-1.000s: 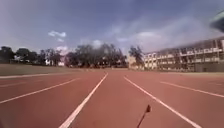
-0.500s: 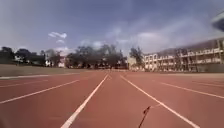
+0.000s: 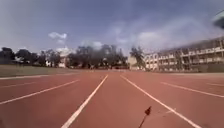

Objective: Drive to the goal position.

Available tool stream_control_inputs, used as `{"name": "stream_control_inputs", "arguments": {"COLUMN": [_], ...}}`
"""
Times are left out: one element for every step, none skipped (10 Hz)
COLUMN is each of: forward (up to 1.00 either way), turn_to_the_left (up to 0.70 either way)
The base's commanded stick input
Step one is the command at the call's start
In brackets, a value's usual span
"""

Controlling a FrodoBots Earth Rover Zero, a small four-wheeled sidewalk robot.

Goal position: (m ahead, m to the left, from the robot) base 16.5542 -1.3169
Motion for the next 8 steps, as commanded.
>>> {"name": "stream_control_inputs", "arguments": {"forward": [0.7, 0.7, 0.7, 0.7, 0.7, 0.7, 0.7, 0.7], "turn_to_the_left": [0.0, 0.0, 0.0, 0.0, 0.0, 0.0, 0.0, 0.0]}}
